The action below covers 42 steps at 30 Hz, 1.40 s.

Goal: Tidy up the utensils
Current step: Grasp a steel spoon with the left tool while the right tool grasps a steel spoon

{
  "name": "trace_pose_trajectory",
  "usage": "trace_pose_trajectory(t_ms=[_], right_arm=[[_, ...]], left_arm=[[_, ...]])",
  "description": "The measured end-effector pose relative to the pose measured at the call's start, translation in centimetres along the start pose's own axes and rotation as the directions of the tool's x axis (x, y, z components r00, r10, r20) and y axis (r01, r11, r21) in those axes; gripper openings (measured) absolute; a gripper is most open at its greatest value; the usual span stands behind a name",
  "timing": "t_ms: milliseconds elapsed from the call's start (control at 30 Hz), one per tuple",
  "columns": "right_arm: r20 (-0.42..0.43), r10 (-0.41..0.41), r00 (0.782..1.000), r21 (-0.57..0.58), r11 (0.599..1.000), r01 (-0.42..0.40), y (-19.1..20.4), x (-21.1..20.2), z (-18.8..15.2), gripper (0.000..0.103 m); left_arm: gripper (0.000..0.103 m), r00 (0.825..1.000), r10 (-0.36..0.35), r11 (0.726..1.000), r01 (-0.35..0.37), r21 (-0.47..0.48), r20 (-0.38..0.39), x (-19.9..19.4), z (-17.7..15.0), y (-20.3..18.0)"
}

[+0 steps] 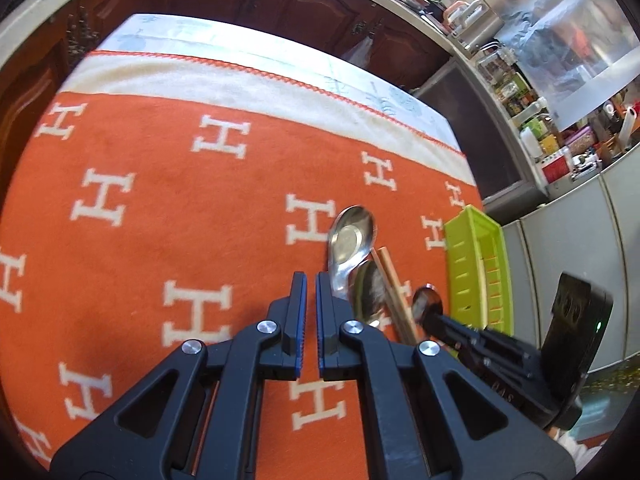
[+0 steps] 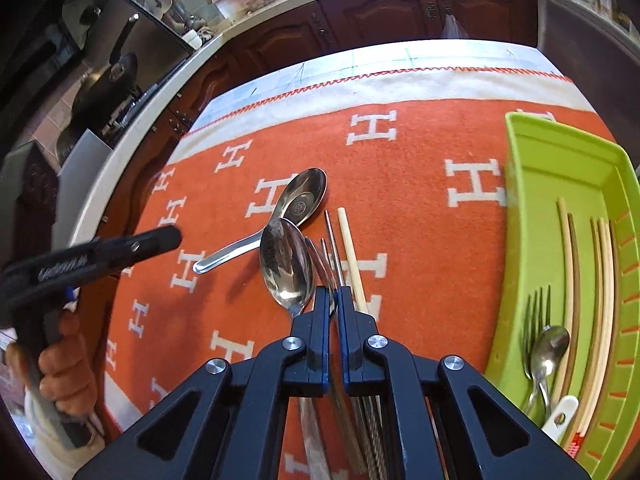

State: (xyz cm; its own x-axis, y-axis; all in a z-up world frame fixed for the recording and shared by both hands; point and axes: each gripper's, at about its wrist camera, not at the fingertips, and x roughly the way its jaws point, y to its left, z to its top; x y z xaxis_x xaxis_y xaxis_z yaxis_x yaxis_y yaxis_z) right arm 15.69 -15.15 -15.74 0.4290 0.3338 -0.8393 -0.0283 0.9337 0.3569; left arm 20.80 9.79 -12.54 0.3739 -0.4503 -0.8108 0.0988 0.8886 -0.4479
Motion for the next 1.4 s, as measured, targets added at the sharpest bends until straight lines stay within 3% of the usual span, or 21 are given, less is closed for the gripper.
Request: trace_pose_trajectory(t_ms=[233,433,867,933,1000,1133,1400], right_arm=[[0.013,0.025,1.0,0.025,0.999,-0.026,-1.0,-1.9,-1.0,0.004],[0.023,0.032,0.999,0.039,0.999,-0.032,-1.6,-2.4,-1.3,0.004],[0.024,0.038,0.999,0.034,0.999,-0.039,-1.6,-2.8,-1.6,0.004],[0.025,0.039,0.999,0.033,0.999,-0.04,-1.5,-2.7,-1.6,0.004],[0.025,0.042,0.999,0.035,0.998,-0.043,-1.5,-2.7,-1.7,0.004],[0.024,0.044,0.999,0.037,0.998,-0.045,-1.5,-2.6,-1.6,0.004],[0.025,0.042,0.999,0.039,0.998,-0.043,-1.6,-2.7,-1.7,0.004]], left_arm=[[0.001,0.995,-0.051,0.999,0.052,0.015,-0.089,3.2,0.3,-1.3],[0.001,0.985,-0.09,0.995,0.084,-0.044,-0.148,5.9,-0.1,-0.7],[0.001,0.975,-0.155,0.983,0.137,-0.121,-0.161,7.4,-1.0,0.1],[0.01,0.973,-0.166,0.982,0.148,-0.12,-0.163,7.4,-1.2,-0.1],[0.035,0.971,-0.183,0.979,0.165,-0.123,-0.154,7.3,-1.3,-0.3],[0.037,0.977,-0.17,0.982,0.158,-0.1,-0.131,6.3,-1.5,-0.4],[0.035,0.965,-0.219,0.972,0.202,-0.121,-0.147,6.3,-1.9,0.0]])
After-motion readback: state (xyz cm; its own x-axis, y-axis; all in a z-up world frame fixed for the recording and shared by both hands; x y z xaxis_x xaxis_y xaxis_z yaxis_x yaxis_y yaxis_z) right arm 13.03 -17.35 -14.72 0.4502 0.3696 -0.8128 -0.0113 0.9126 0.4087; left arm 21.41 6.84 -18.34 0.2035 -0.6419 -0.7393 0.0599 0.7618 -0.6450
